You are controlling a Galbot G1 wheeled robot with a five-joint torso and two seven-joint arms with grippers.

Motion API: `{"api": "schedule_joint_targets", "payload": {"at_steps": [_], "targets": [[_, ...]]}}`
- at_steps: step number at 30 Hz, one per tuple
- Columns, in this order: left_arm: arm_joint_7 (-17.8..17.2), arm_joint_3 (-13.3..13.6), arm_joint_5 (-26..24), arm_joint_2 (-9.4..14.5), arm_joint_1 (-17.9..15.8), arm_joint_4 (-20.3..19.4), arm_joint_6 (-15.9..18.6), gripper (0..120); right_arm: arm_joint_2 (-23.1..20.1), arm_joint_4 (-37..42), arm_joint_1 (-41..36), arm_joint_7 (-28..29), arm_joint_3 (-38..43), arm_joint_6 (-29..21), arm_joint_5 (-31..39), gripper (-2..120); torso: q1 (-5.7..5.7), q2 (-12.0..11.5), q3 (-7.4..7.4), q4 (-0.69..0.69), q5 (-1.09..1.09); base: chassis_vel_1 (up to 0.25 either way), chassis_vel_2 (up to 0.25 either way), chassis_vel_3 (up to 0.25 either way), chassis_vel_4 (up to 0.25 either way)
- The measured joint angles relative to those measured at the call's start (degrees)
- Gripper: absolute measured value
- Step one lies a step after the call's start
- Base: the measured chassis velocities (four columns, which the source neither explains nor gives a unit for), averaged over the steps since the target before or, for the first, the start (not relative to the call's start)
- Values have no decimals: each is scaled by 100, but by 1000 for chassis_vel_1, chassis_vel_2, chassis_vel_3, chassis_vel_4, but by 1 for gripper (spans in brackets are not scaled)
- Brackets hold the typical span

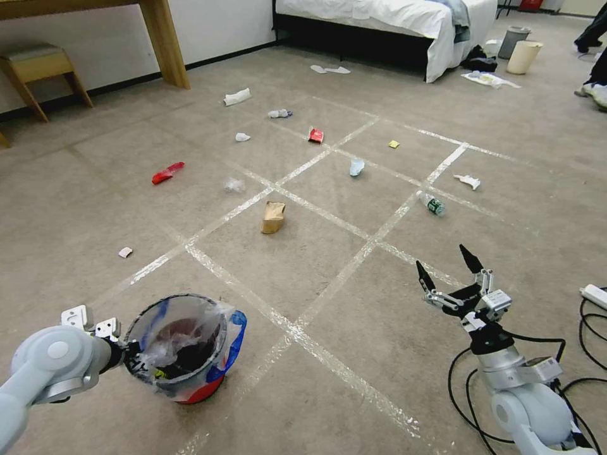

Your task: Pick up the trash bin and place the garbage on the floor into it.

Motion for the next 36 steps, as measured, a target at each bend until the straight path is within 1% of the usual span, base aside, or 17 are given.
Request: {"api": "schedule_joint_targets", "payload": {"at_steps": [1,4,5,7,11,14,15,18,19,21,24,26,27,30,33,34,36], "targets": [[0,0,0,0,0,0,0,0,0,0,0,0,0,0,0,100,0,0,0,0,0,0,0,0,0],[-212,-331,-354,-34,73,-231,0,0,76,27,19,58,33,-13,-17,100,0,0,0,0,0,0,0,0,0],[-212,-331,-354,-34,73,-231,0,0,76,27,19,58,33,-13,-17,100,0,0,0,0,0,0,0,0,0],[-298,-510,-544,-35,120,-387,0,0,142,38,31,80,40,-18,-31,100,0,0,0,0,2,0,0,0,0],[-432,-654,-718,-37,130,-508,-14,0,184,80,31,124,41,-31,-53,100,0,0,0,0,1,0,0,0,0],[-789,-952,-1164,-33,130,-743,-82,0,206,127,24,226,71,-54,-136,100,0,0,0,1,2,0,0,0,0],[-789,-952,-1164,-33,130,-743,-82,0,206,127,24,226,71,-54,-136,100,0,0,0,1,2,0,0,0,0],[-1001,-1205,-1459,46,173,-953,-132,0,221,167,21,368,112,-104,-219,100,0,0,0,1,2,0,0,0,0],[-1001,-1205,-1459,46,173,-953,-132,0,221,167,21,368,112,-104,-219,100,0,0,0,1,2,0,0,0,0],[-1107,-1350,-1614,87,197,-1028,-145,0,244,197,26,501,113,-139,-315,100,0,0,0,0,2,0,0,0,0],[-1155,-1414,-1666,105,222,-1044,-145,0,255,218,27,525,113,-162,-337,100,0,0,0,0,1,0,0,0,0],[-1265,-1594,-1794,140,266,-1042,-140,0,313,260,34,581,113,-191,-441,100,0,0,0,1,1,0,0,0,0],[-1265,-1594,-1794,140,266,-1042,-140,0,313,260,34,581,113,-191,-441,100,0,0,0,1,1,0,0,0,0],[-1336,-1795,-1965,238,379,-956,-88,0,363,283,27,623,108,-221,-563,100,0,0,0,0,1,0,0,0,0],[-1369,-1830,-2034,256,389,-923,-72,0,377,284,27,623,99,-221,-569,100,0,0,0,1,2,0,0,0,0],[-1448,-1883,-2176,280,390,-854,-38,0,409,284,35,623,84,-217,-572,100,0,0,0,1,1,0,0,0,0],[-1483,-1916,-2246,288,392,-797,-22,0,436,282,48,618,71,-213,-572,100,0,0,0,0,1,0,0,0,0]]}}
